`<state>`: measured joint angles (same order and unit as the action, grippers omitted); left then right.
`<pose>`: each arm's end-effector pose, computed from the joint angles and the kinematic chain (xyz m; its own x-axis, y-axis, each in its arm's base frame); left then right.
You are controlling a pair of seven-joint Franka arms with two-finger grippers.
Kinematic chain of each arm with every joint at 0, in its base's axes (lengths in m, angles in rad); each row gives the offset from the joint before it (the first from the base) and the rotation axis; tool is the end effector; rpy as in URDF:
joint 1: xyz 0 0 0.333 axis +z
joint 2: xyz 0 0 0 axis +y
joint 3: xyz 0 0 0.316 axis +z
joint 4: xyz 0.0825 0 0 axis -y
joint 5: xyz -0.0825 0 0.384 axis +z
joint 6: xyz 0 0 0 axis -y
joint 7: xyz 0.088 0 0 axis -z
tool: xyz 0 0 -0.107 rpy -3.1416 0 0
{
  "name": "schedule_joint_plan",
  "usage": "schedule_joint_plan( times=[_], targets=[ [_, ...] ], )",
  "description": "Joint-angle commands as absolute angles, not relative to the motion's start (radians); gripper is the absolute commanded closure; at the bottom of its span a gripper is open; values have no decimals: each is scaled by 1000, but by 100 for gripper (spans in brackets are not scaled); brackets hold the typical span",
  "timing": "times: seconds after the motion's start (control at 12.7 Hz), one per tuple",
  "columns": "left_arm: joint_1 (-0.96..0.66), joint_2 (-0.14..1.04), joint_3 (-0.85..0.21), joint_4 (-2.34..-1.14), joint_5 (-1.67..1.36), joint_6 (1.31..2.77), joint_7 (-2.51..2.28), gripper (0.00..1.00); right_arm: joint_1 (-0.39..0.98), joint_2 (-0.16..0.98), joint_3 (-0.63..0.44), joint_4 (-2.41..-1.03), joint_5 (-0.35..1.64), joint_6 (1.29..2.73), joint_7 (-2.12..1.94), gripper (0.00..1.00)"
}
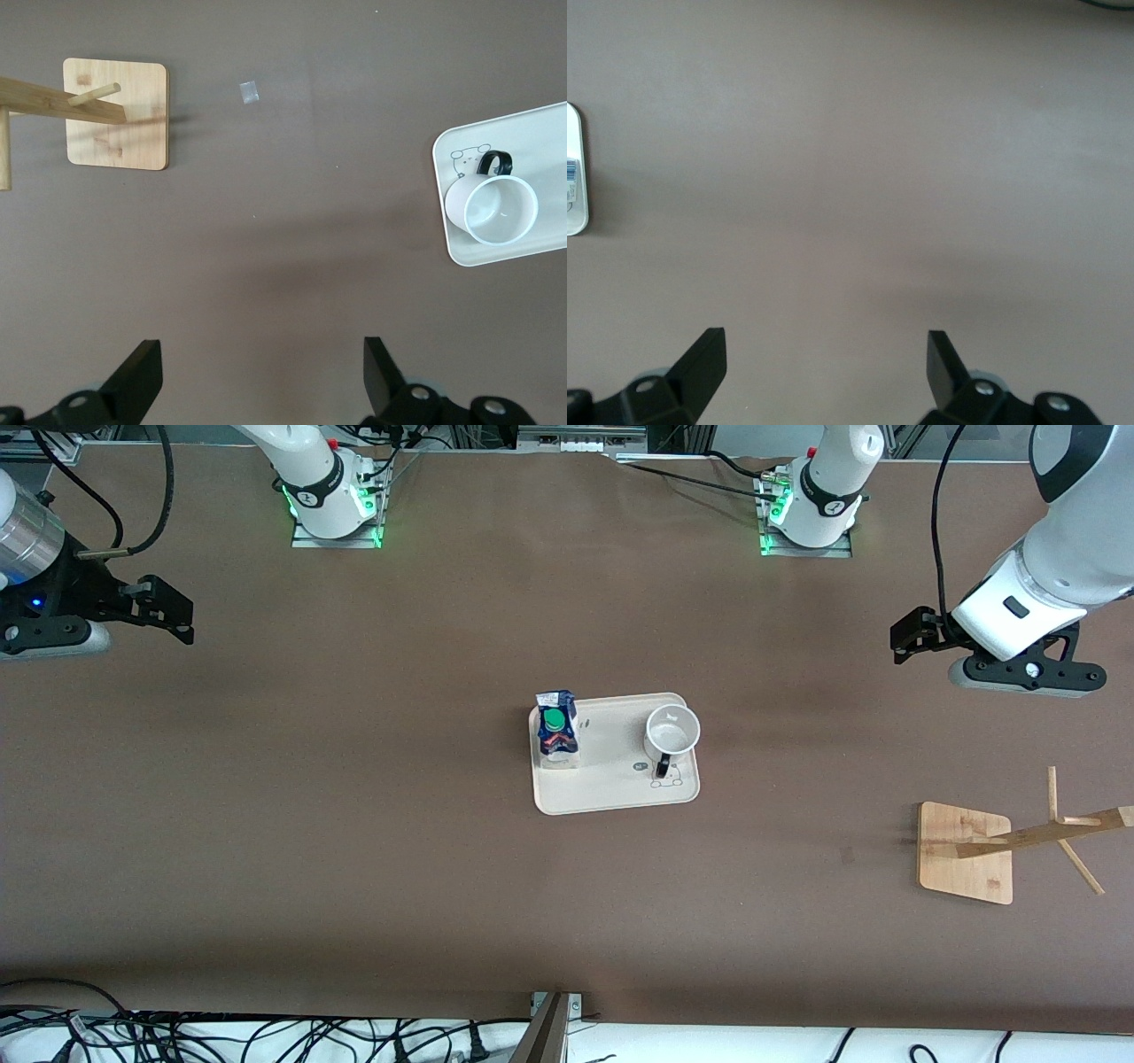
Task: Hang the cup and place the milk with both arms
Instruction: 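Move the right gripper out toward the tray, then reach the right gripper to the milk carton while the left gripper reaches the mug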
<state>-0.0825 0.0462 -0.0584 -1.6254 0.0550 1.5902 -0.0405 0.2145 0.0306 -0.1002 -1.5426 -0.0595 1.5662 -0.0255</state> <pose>0.5617 -0.0731 0.5747 0.9917 -0.1011 -0.0791 -0.1056 -0.9929 -0.0552 0.5605 0.0588 0.6206 0.9902 0.1390 -0.0084 0.1393 -0.9883 0.0623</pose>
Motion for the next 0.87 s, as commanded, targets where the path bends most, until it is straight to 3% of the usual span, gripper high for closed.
schedule_joint_plan(
  times=[0.0, 0.24, 0.55, 0.79],
  targets=[
    [-81, 60, -64, -1592, 52, 1565, -54, 0, 221, 35, -92, -1528, -75, 1569, -17, 0],
    [-81, 60, -64, -1592, 52, 1565, -54, 0, 279, 55, -92, -1525, -80, 1634, -29, 0],
    [-81, 60, -64, -1592, 52, 1565, -54, 0, 409, 120, -83, -1536, -57, 1529, -38, 0],
    [-83, 61, -64, -1592, 51, 1565, -60, 0, 466, 198, -80, -1529, 131, 1613, 73, 0]
  ],
)
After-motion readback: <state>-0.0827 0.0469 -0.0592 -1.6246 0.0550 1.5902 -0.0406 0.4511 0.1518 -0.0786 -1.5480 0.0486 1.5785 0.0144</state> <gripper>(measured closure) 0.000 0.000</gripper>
